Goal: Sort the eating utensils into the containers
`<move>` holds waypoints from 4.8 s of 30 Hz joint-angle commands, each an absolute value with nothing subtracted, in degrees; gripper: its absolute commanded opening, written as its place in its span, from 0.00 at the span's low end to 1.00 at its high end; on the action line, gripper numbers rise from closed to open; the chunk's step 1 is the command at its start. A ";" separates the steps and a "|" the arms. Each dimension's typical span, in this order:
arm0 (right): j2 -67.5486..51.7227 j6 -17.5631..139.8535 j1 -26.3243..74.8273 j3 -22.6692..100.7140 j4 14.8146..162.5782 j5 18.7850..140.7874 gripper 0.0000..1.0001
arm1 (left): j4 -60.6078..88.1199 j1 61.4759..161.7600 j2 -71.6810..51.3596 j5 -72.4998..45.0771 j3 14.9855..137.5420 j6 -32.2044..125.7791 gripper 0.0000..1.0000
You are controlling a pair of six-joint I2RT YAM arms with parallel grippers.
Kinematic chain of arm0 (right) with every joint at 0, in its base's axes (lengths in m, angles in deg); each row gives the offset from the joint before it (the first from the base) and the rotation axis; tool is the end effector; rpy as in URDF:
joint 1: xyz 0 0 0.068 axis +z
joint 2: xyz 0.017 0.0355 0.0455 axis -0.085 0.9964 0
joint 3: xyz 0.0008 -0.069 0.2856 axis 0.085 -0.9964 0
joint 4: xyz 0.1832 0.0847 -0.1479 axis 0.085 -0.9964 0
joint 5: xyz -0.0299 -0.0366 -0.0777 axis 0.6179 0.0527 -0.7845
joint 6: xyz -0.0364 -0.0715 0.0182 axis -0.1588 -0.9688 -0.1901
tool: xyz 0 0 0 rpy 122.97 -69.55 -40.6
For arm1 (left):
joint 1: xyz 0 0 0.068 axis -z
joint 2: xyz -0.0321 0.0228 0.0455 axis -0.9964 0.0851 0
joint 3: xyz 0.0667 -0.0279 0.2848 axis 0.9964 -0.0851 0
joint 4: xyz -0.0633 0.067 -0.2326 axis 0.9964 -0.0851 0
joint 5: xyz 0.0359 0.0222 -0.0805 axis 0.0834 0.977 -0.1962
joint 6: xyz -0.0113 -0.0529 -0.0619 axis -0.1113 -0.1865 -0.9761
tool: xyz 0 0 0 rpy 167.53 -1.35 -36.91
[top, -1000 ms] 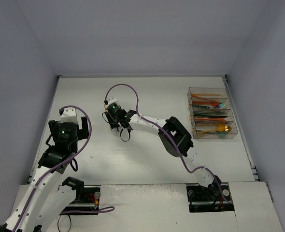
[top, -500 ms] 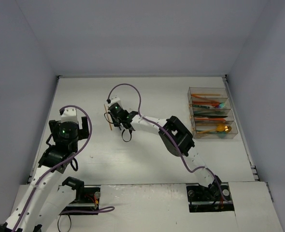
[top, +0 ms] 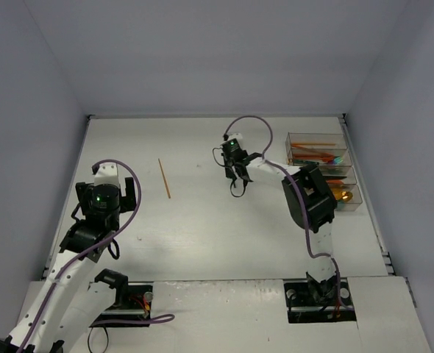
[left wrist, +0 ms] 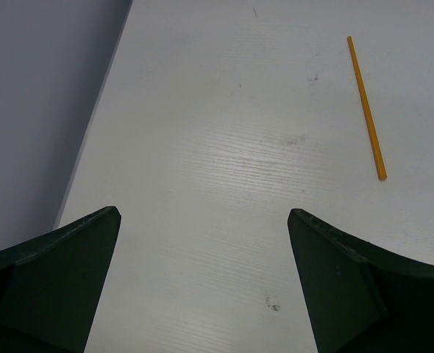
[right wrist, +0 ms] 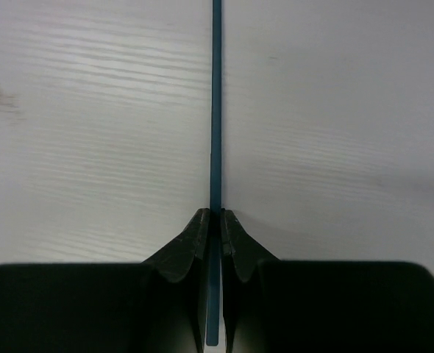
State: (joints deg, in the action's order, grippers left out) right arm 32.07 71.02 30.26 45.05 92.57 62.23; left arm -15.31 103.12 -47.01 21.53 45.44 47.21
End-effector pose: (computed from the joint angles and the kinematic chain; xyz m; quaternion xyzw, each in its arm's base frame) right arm 0.4178 0.2789 0.1715 -0.1037 0.8830 0.1279 0.4396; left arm 0.1546 -0.0162 0.3063 -0.0778 0.8224 0.0565 0.5607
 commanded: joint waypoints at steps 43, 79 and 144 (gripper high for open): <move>26.32 130.80 -4.61 51.63 90.99 41.68 0.00 | -12.63 103.40 -43.94 20.07 46.96 47.64 0.97; -10.58 94.37 -9.01 28.32 98.17 82.69 0.76 | -11.76 103.49 -10.05 1.82 65.22 21.03 0.97; -24.56 79.62 5.10 17.67 89.80 103.50 0.80 | -14.23 103.15 20.27 -13.96 92.43 22.79 0.00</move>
State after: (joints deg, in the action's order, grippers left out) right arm -27.09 81.95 -0.53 12.11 86.76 100.30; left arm -24.07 100.33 31.14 -6.93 92.00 22.17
